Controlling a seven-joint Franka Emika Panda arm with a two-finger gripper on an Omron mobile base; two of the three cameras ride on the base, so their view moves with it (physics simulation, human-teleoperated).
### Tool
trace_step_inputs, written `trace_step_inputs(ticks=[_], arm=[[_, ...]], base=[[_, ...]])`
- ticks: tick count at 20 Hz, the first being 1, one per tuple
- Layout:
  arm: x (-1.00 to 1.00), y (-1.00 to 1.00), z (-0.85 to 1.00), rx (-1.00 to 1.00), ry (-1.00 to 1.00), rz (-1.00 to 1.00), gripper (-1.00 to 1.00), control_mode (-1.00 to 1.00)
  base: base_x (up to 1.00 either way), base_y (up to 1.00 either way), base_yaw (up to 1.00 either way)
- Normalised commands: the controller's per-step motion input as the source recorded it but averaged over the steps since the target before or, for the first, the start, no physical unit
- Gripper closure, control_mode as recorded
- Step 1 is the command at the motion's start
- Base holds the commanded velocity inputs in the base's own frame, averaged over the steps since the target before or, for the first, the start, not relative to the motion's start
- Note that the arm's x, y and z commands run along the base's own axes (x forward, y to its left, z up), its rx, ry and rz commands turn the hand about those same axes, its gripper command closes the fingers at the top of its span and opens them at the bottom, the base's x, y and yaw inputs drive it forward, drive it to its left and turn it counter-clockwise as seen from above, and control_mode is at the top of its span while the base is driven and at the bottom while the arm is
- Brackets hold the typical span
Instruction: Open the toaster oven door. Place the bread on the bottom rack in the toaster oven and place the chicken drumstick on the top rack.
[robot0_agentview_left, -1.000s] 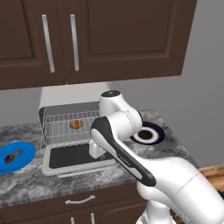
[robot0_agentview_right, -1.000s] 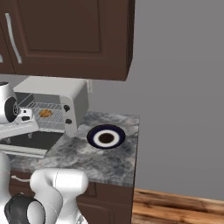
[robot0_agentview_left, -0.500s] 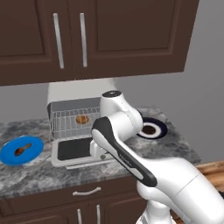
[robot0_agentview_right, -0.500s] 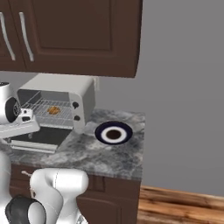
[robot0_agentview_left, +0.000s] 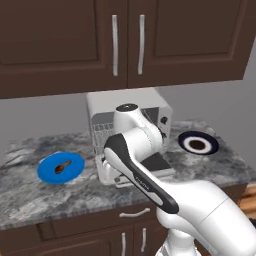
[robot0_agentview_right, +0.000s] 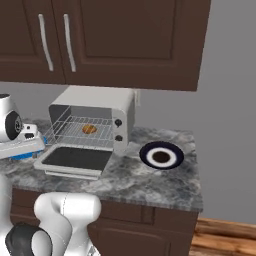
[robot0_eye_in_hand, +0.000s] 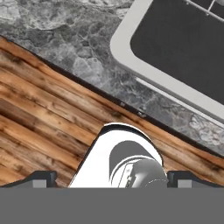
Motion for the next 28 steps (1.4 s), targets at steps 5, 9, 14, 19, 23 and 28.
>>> trace_step_inputs(ticks=[5,9,14,19,23,28], arm=[[0.0,0.0,0.0,0.0,0.0,0.0,-1.0,1.0],[0.0,0.0,0.0,0.0,0.0,0.0,-1.0,1.0],[0.0,0.0,0.0,0.0,0.0,0.0,-1.0,1.0],[0.0,0.0,0.0,0.0,0.0,0.0,-1.0,1.0],[0.0,0.0,0.0,0.0,0.0,0.0,-1.0,1.0],[0.0,0.0,0.0,0.0,0.0,0.0,-1.0,1.0]], base=[[0.34,0.61,0.0],[0.2,0.56,0.0],[0.02,0.53,0.0],[0.07,0.5,0.0],[0.1,0.45,0.0],[0.03,0.07,0.0]])
